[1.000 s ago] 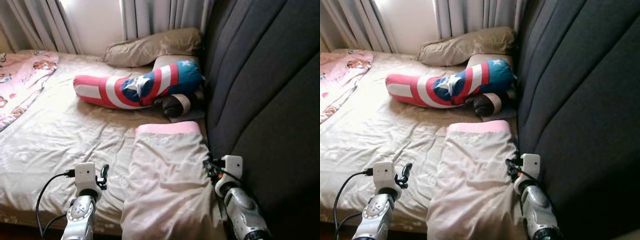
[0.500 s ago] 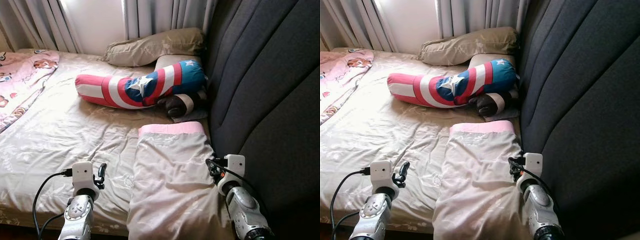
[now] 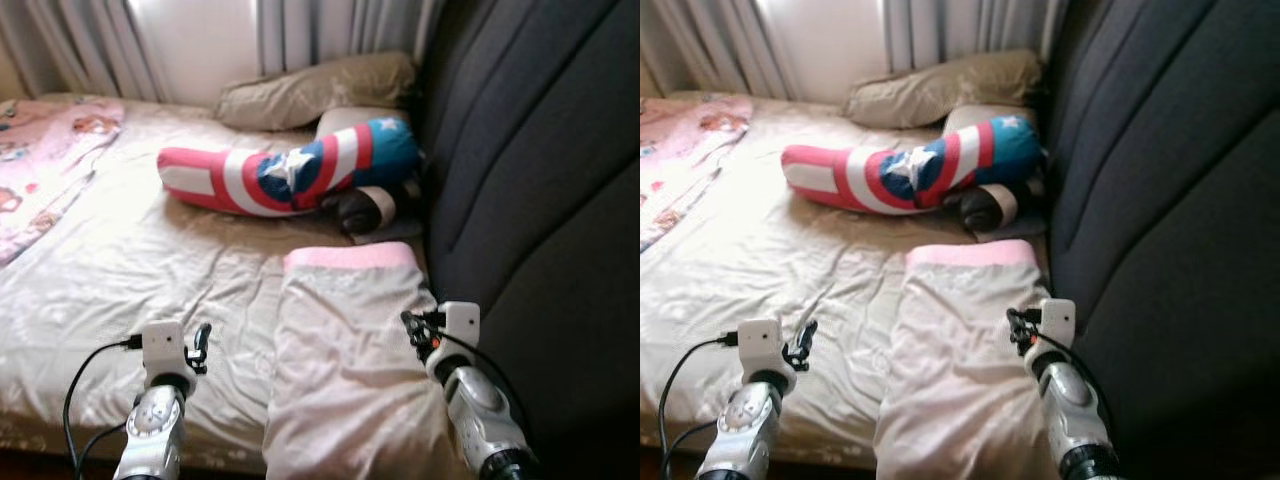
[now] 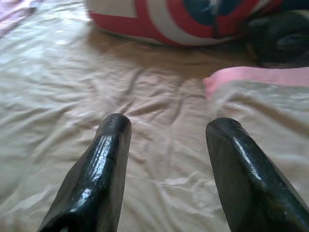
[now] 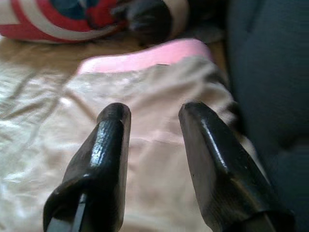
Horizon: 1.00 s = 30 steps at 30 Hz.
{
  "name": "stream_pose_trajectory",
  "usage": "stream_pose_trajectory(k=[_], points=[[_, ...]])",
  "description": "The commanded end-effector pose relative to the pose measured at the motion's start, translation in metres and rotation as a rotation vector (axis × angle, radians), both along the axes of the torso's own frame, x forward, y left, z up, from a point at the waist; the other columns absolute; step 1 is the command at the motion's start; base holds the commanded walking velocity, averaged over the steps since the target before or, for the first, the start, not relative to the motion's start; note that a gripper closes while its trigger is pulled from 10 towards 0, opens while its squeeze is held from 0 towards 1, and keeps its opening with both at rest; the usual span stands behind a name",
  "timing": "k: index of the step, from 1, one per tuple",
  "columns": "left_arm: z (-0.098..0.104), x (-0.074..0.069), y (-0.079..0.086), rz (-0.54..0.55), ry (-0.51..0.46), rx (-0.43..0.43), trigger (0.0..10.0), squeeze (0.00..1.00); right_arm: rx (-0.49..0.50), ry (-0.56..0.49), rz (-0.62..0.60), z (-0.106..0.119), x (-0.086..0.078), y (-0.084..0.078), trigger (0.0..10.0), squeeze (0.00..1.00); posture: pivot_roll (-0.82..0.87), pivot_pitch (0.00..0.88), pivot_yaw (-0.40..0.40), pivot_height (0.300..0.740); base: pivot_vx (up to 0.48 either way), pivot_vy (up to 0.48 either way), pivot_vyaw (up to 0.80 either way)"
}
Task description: Clean up the room
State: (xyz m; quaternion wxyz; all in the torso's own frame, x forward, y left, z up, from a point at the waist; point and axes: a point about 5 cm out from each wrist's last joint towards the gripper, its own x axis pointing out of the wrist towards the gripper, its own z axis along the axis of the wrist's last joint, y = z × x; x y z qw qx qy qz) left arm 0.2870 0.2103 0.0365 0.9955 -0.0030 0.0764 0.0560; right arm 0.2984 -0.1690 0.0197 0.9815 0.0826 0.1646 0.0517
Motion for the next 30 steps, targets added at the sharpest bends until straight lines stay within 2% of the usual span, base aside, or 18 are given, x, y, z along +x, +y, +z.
stream_pose_trajectory(k=[1,11,30], points=[[0.0,-0.0017,0.005,0.002,0.006,0.018,10.0,0.0,0.005,-0.003,0.003,0.0002,0.0011,0.0039,10.0,0.0,0.06,0.0,-0.024,0.74,0.0,0.352,0.0],[-0.0017,-0.0028,-0.0002,-0.012,0.008,0.011,10.0,0.0,0.005,-0.006,0.0,-0.0004,0.0007,0.0046,10.0,0.0,0.06,0.0,-0.025,0.74,0.0,0.357,0.0],[-0.0023,-0.006,0.006,0.007,0.013,0.011,10.0,0.0,0.003,0.001,-0.011,-0.002,0.0006,0.0031,10.0,0.0,0.06,0.0,-0.034,0.74,0.0,0.356,0.0]])
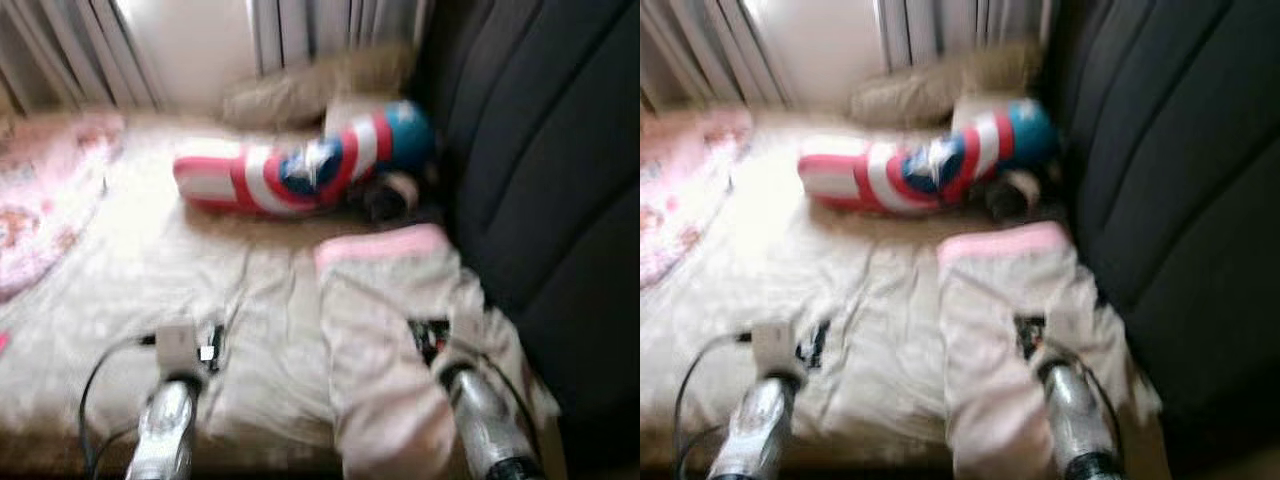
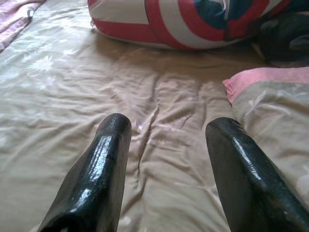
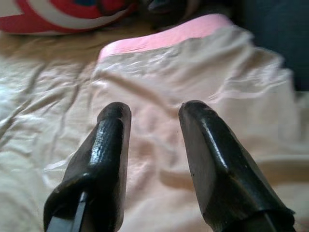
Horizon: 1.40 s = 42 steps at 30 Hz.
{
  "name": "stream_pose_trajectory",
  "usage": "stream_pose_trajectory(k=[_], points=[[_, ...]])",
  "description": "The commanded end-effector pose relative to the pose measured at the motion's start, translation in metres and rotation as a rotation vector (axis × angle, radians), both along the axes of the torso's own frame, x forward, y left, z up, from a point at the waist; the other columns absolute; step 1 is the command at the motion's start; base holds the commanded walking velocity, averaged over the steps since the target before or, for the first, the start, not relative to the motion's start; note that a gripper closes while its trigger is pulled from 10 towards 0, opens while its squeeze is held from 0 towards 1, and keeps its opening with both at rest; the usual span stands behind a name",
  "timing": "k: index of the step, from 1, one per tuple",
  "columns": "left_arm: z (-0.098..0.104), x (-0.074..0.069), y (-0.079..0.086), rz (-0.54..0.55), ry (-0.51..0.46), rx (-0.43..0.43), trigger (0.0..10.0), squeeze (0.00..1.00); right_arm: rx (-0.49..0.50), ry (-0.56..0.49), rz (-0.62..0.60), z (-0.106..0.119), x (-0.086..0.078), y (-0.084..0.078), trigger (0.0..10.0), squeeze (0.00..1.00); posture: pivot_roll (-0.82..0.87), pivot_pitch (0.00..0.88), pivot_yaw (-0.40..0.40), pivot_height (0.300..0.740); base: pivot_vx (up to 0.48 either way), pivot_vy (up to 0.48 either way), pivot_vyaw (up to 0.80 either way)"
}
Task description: Clean up the room
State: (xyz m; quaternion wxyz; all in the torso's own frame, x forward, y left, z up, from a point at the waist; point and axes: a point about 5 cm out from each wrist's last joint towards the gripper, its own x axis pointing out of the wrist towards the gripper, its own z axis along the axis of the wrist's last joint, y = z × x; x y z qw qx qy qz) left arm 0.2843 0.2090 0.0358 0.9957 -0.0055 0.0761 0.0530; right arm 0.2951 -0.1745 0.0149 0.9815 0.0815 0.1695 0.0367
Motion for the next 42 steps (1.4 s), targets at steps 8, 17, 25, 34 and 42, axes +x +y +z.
stream_pose_trajectory(k=[8,17,25,34,42], points=[[-0.001,-0.004,0.008,0.017,0.014,0.017,10.0,0.0,0.011,-0.011,0.011,0.003,0.004,0.008,10.0,0.0,0.07,0.0,-0.034,0.74,0.0,0.357,0.0],[-0.001,-0.004,0.009,0.018,0.013,0.019,10.0,0.0,0.01,-0.01,0.007,0.003,0.005,0.007,10.0,0.0,0.07,0.0,-0.036,0.74,0.0,0.316,0.0],[-0.003,-0.005,0.006,-0.015,0.023,0.03,10.0,0.0,0.009,-0.012,0.009,0.004,0.006,0.006,10.0,0.0,0.07,0.0,-0.042,0.74,0.0,0.0,0.0],[-0.003,-0.005,-0.006,-0.083,0.016,0.01,10.0,0.0,0.006,-0.001,0.013,0.002,0.006,0.007,10.0,0.0,0.08,0.0,-0.046,0.74,0.0,-0.091,0.0],[-0.006,-0.007,-0.008,-0.072,0.025,-0.001,10.0,0.0,-0.015,0.012,0.011,0.0,0.004,0.0,10.0,0.0,0.08,0.0,-0.05,0.74,0.0,-0.446,0.0]])
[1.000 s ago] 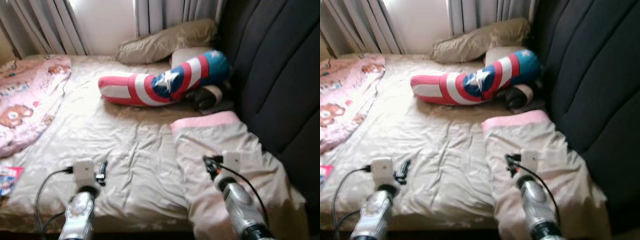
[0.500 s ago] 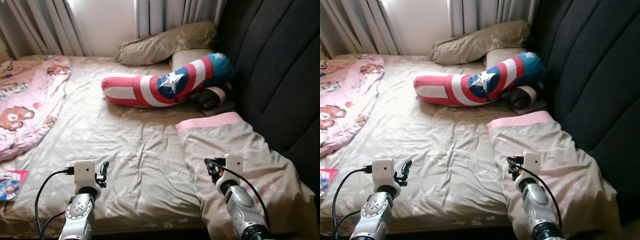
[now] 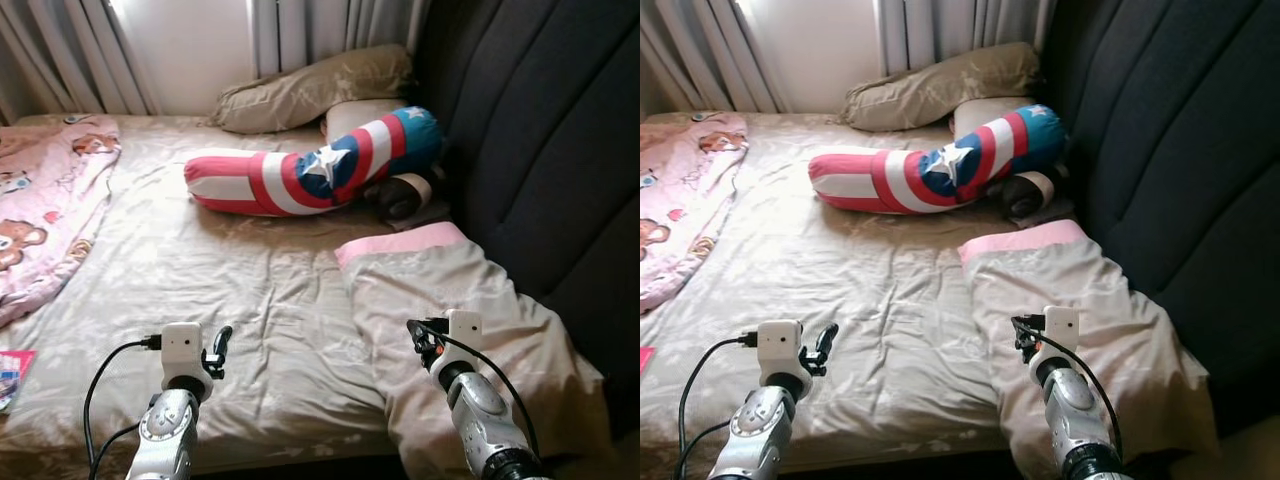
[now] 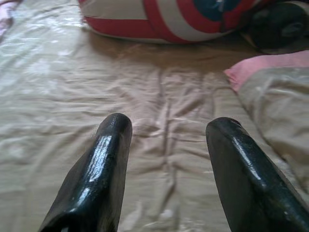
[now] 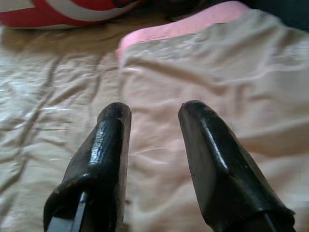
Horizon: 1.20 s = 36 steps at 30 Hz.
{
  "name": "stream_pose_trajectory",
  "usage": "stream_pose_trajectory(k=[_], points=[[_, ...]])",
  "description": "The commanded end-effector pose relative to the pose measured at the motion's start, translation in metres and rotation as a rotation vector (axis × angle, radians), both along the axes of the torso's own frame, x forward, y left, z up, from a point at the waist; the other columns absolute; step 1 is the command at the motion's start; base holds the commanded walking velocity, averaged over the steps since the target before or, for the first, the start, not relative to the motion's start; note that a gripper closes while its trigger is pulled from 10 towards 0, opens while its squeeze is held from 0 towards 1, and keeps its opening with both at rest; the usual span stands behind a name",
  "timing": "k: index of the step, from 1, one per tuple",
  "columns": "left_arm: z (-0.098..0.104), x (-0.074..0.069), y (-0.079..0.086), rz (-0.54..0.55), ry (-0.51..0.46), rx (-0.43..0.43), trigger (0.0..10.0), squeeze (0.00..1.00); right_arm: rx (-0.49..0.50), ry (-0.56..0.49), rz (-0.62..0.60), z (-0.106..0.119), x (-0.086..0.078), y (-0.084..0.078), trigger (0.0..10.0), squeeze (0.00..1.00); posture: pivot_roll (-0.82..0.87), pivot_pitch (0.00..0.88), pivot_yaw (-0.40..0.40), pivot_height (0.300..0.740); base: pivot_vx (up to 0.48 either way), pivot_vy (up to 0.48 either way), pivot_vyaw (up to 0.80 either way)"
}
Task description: Clean up the room
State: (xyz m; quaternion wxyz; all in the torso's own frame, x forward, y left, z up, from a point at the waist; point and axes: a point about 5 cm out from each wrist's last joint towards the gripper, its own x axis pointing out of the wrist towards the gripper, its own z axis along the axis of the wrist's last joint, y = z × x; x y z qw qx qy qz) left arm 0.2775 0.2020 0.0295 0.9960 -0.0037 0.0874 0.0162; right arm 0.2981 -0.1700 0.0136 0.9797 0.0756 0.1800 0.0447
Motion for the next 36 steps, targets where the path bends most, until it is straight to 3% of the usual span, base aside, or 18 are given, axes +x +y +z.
stream_pose_trajectory(k=[1,22,36], points=[[0.0,-0.001,0.0,0.009,0.003,-0.001,10.0,0.0,-0.007,-0.009,-0.007,0.002,0.001,-0.004,10.0,0.0,0.08,0.0,-0.05,0.74,0.0,-0.48,0.0],[-0.001,-0.006,0.013,0.063,0.007,-0.008,10.0,0.0,-0.068,0.009,-0.025,-0.002,-0.001,-0.006,10.0,0.0,0.07,0.0,-0.04,0.74,0.0,0.0,0.0],[0.0,-0.006,0.013,0.049,0.008,0.003,10.0,0.0,-0.073,0.001,-0.005,-0.006,-0.006,0.0,10.0,0.0,0.07,0.0,-0.03,0.674,0.0,0.0,0.0]])
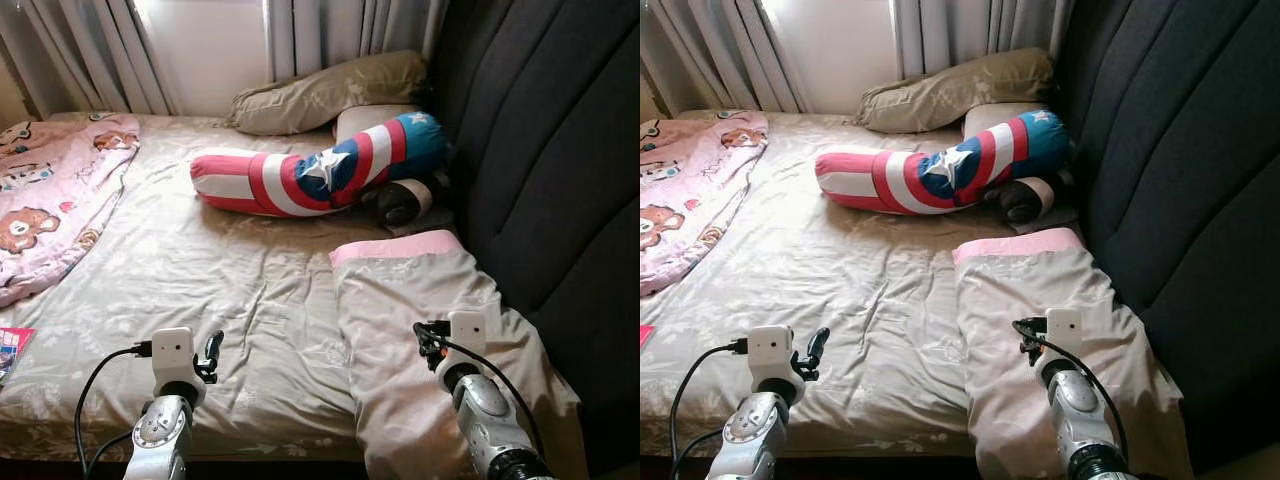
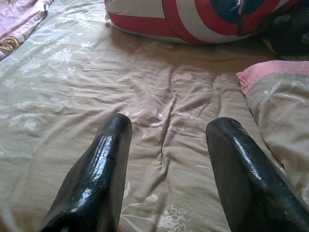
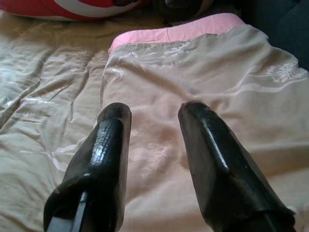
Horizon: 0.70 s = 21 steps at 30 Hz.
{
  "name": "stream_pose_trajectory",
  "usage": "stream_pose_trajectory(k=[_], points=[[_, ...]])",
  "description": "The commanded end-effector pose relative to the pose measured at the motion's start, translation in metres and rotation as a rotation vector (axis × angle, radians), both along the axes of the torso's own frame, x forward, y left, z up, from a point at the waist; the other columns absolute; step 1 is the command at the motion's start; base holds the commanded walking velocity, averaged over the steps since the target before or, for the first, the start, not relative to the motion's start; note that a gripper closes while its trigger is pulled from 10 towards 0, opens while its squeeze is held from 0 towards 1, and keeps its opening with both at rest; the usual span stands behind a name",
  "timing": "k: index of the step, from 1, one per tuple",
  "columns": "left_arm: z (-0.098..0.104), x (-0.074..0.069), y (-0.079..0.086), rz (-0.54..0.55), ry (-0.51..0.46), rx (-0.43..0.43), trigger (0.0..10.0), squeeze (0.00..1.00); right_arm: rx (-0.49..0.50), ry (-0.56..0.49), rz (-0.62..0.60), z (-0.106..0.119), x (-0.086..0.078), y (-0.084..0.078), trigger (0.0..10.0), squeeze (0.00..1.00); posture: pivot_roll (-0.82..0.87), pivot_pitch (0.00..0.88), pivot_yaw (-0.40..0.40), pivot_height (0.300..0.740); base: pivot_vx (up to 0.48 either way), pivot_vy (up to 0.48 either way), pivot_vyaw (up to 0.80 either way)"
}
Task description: Clean up the room
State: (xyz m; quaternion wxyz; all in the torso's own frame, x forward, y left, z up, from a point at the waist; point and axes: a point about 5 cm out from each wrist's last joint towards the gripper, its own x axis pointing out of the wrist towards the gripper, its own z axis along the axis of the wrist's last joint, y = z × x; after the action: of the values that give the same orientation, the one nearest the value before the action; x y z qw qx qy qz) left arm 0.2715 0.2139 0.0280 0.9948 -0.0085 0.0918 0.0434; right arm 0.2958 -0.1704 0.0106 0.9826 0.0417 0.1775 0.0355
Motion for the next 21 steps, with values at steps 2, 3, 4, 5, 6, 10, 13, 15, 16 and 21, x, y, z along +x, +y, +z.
stream_pose_trajectory(k=[2,3,4,5,6,10,13,15,16,21], points=[[0.001,-0.001,0.001,-0.006,-0.001,0.006,10.0,0.0,0.001,0.005,0.008,-0.003,-0.003,0.001,10.0,0.0,0.07,0.0,-0.031,0.674,0.0,0.0,0.0],[0.001,-0.001,0.001,-0.006,-0.001,0.005,10.0,0.0,0.001,0.005,0.011,-0.003,-0.004,0.002,10.0,0.0,0.07,0.0,-0.031,0.674,0.0,0.0,0.0],[0.001,-0.001,0.001,-0.006,0.001,0.004,10.0,0.0,0.004,0.007,0.012,-0.004,-0.004,0.002,10.0,0.0,0.07,0.0,-0.031,0.674,0.0,0.0,0.0],[0.001,-0.001,0.001,-0.006,0.001,0.004,10.0,0.0,0.004,0.007,0.012,-0.004,-0.004,0.002,10.0,0.0,0.07,0.0,-0.031,0.674,0.0,0.0,0.0],[0.001,-0.001,0.001,-0.006,0.001,0.004,10.0,0.0,0.005,0.007,0.012,-0.004,-0.004,0.002,10.0,0.0,0.07,0.0,-0.031,0.674,0.0,0.0,0.0],[0.001,-0.002,0.001,-0.004,0.001,0.004,10.0,0.0,0.003,0.012,0.014,-0.005,-0.006,0.002,10.0,0.0,0.07,0.0,-0.033,0.674,0.0,0.0,0.0],[0.0,-0.003,0.001,-0.002,0.003,0.003,10.0,0.0,-0.008,0.045,0.014,-0.01,-0.009,0.001,10.0,0.0,0.07,0.0,-0.033,0.674,0.0,0.0,0.0],[0.0,-0.003,0.001,-0.001,0.004,0.003,10.0,0.0,-0.014,0.069,0.023,-0.013,-0.011,0.001,10.0,0.0,0.07,0.0,-0.032,0.669,0.0,0.0,0.0],[0.0,-0.004,0.001,0.0,0.004,0.003,10.0,0.0,-0.014,0.074,0.034,-0.014,-0.012,0.002,10.0,0.0,0.07,0.0,-0.033,0.664,0.0,0.0,0.0],[0.0,-0.004,0.002,0.002,0.004,0.004,10.0,0.0,-0.015,0.072,0.073,-0.015,-0.013,0.004,10.0,0.0,0.08,0.0,-0.033,0.659,0.0,0.0,0.0]])
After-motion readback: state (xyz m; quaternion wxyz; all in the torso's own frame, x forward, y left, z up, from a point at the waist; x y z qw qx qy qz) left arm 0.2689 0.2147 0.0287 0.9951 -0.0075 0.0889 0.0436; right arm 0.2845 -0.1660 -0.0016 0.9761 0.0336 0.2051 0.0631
